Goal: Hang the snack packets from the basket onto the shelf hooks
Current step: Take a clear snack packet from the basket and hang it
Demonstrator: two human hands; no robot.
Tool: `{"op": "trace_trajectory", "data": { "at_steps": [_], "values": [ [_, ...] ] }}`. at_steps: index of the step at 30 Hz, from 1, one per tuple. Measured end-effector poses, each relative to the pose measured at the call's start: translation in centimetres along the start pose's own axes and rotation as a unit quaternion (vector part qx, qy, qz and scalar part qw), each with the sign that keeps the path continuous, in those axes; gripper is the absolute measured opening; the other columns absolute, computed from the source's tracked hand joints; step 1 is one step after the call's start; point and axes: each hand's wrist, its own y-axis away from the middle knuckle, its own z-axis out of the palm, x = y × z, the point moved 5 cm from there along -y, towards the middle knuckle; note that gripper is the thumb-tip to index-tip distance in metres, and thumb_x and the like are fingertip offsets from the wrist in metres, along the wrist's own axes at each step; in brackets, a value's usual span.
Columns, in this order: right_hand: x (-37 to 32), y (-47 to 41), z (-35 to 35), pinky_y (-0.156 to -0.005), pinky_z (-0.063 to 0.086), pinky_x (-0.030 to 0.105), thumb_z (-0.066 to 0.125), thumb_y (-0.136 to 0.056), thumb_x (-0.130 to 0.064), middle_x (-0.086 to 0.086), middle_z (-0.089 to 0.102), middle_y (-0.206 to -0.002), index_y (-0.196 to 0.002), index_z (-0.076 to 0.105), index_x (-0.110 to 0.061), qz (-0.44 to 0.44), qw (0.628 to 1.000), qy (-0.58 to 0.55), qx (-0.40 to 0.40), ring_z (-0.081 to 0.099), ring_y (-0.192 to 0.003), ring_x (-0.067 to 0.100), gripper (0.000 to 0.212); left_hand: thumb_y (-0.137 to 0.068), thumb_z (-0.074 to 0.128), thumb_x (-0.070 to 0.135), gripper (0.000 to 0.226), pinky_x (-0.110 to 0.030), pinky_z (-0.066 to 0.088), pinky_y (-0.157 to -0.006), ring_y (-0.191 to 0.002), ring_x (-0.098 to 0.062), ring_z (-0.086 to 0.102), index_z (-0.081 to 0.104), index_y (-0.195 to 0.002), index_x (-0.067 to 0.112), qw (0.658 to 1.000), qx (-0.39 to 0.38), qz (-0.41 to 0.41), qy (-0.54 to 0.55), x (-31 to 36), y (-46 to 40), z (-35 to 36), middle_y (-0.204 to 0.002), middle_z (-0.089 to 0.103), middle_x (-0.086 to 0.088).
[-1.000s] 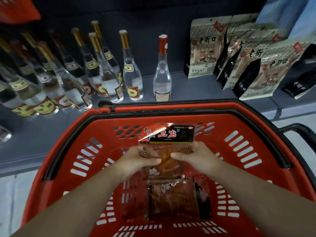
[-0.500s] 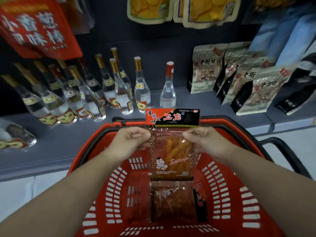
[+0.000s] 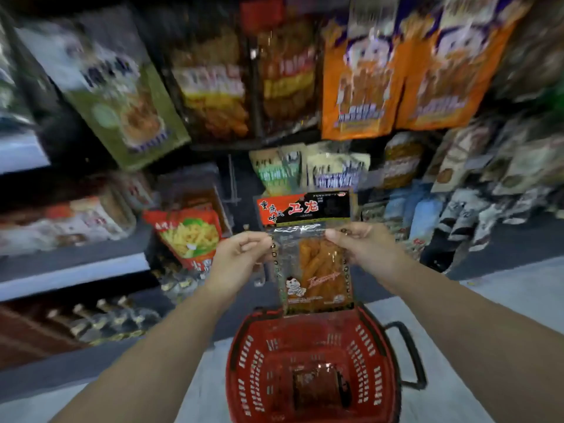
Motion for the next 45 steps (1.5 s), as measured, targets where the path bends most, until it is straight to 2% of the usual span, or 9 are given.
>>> {"op": "trace_trajectory", "data": {
  "at_steps": [9,14,20,27,31,39,40,41,45],
  "values": [
    [-28.2,8.6,-7.7,-0.088,0.052,0.035,0.058,-0.089,-0.044,-0.001,0.073,-0.101,-0.11,0.068,-0.019,-0.131,0.989,0.017,0.073,0.069,-0.093,0.015,0.033,-0.09,0.064,0.016,0.007,-0.016,0.05,-0.057,-0.071,-0.007,0.066,0.07,-0.091,0.02,0.993,0.011,0.111,0.038,29.2,3.1,-2.1,-0.079,0.071,0.005],
    [-35.4,11.5,-10.0,-0.082,0.052,0.033,0.056,-0.091,-0.042,-0.004,0.071,-0.085,-0.075,0.066,-0.026,-0.196,0.972,0.025,0.129,0.066,-0.082,0.011,0.025,-0.088,0.066,0.02,0.007,-0.024,0.05,-0.065,-0.073,-0.011,0.065,0.07,-0.084,0.025,0.981,0.021,0.188,0.046,37.4,4.0,-2.3,-0.077,0.071,0.005],
    [-36.7,12.8,-13.0,-0.078,0.049,0.031,0.054,-0.092,-0.042,0.0,0.072,-0.088,-0.083,0.069,-0.022,-0.195,0.966,0.001,0.171,0.066,-0.086,0.017,0.026,-0.087,0.068,0.024,0.007,-0.032,0.048,-0.069,-0.074,-0.021,0.06,0.073,-0.081,0.023,0.976,0.011,0.217,0.021,41.0,4.2,0.0,-0.078,0.069,0.0],
    [-35.7,10.6,-20.3,-0.095,0.047,0.035,0.054,-0.09,-0.047,0.003,0.07,-0.108,-0.11,0.068,-0.011,-0.187,0.965,-0.006,0.184,0.063,-0.104,0.02,0.043,-0.088,0.066,0.025,0.012,-0.009,0.047,-0.044,-0.07,-0.011,0.063,0.071,-0.089,0.013,0.976,0.018,0.219,-0.002,43.5,3.5,7.4,-0.086,0.07,-0.004],
    [-35.5,8.5,-27.4,-0.089,0.048,0.035,0.053,-0.092,-0.046,0.005,0.071,-0.1,-0.1,0.07,-0.012,-0.194,0.965,0.009,0.174,0.063,-0.095,0.018,0.039,-0.078,0.072,0.04,0.029,-0.025,0.048,-0.047,-0.058,-0.02,0.063,0.071,-0.094,0.016,0.972,0.02,0.236,-0.006,45.8,2.0,14.2,-0.084,0.072,-0.013],
    [-34.6,4.0,-43.6,-0.072,0.045,0.031,0.052,-0.091,-0.046,0.017,0.068,-0.098,-0.094,0.066,-0.002,-0.226,0.958,0.023,0.172,0.065,-0.091,0.028,0.046,-0.079,0.067,0.055,0.053,-0.021,0.037,-0.052,-0.062,-0.008,0.033,0.068,-0.083,0.002,0.959,0.047,0.276,-0.039,51.6,-1.9,30.2,-0.062,0.045,0.013],
    [-34.5,3.4,-45.4,-0.077,0.047,0.032,0.052,-0.091,-0.047,0.016,0.068,-0.098,-0.094,0.066,-0.003,-0.225,0.959,0.02,0.173,0.064,-0.094,0.029,0.046,-0.079,0.068,0.053,0.054,-0.022,0.037,-0.055,-0.084,-0.019,0.067,0.068,-0.082,-0.001,0.959,0.054,0.278,-0.029,52.1,-2.3,31.9,-0.091,0.062,-0.022],
    [-34.5,2.8,-47.0,-0.084,0.049,0.036,0.053,-0.09,-0.048,0.016,0.069,-0.098,-0.094,0.067,-0.004,-0.223,0.96,0.014,0.172,0.064,-0.095,0.028,0.046,-0.08,0.068,0.047,0.048,-0.02,0.039,-0.055,-0.058,-0.006,0.061,0.068,-0.08,-0.001,0.959,0.054,0.279,-0.025,52.5,-3.0,33.5,-0.063,0.063,-0.005],
    [-34.5,0.3,-52.2,-0.096,0.044,0.051,0.058,-0.086,-0.049,0.029,0.061,-0.109,-0.104,0.06,0.009,-0.216,0.962,-0.001,0.168,0.059,-0.102,0.042,0.06,-0.089,0.065,0.018,0.01,-0.02,0.055,-0.067,-0.074,-0.014,0.072,0.07,-0.095,0.024,0.959,0.045,0.279,0.001,54.1,-5.3,39.3,-0.08,0.076,0.008]
  ]
}}
